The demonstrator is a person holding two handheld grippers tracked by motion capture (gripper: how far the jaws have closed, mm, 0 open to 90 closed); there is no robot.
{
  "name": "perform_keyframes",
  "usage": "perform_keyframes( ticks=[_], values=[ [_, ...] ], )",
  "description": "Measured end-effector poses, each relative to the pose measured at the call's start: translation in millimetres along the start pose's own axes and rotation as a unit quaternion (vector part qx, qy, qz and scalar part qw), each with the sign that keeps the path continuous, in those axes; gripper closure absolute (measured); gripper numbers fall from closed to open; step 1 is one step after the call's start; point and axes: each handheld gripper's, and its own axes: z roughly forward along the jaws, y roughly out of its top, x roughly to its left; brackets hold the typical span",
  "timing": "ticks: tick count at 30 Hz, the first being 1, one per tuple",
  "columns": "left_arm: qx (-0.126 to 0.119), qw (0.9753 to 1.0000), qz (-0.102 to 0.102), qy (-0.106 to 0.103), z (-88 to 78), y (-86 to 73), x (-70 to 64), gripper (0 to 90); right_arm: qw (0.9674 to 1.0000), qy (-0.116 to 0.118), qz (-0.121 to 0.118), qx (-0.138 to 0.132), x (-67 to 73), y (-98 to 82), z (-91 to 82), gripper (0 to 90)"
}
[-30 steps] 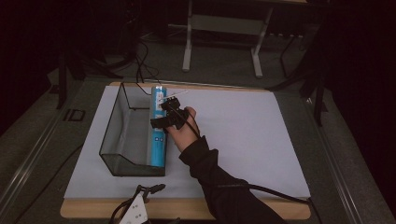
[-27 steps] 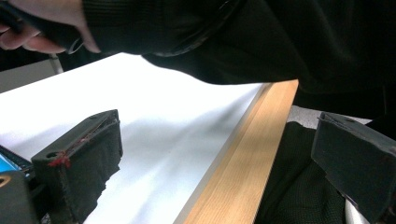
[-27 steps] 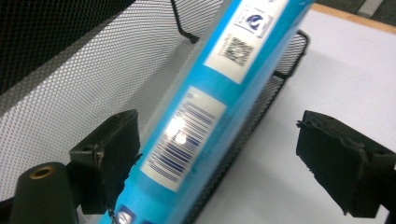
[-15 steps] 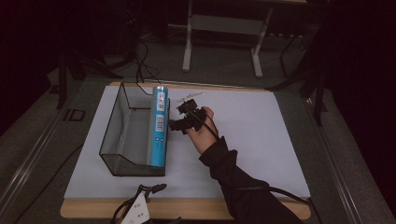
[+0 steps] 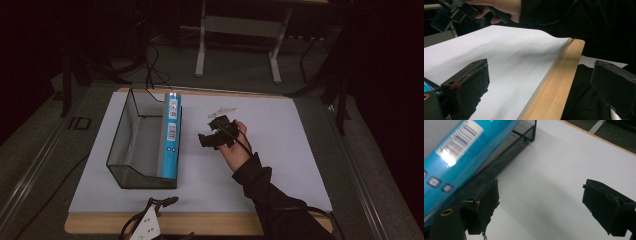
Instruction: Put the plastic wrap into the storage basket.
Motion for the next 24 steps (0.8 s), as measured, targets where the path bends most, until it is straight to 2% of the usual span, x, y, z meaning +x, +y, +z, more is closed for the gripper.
perform_keyframes(
  ticks=[4, 9, 17, 24],
  values=[
    [0.0, 1.0, -0.001, -0.001, 0.4, 0.0, -0.5, 2.4, 1.0, 0.001, 0.002, 0.004, -6.4, -9.8, -1.1, 13.7],
    [0.0, 1.0, -0.001, 0.001, 0.3, -0.2, 0.0, 2.4, 0.9999, 0.005, 0.008, -0.006, -16.4, -26.1, -6.1, 13.6],
    [0.001, 1.0, -0.001, 0.0, 1.2, -0.4, -0.4, 2.4, 0.9998, 0.003, 0.018, -0.006, -29.5, -49.1, -10.5, 13.6],
    [0.003, 1.0, 0.0, 0.0, 2.3, -0.7, -0.9, 2.4, 0.9993, 0.006, 0.035, -0.008, -39.3, -66.5, -11.4, 13.6]
  ],
)
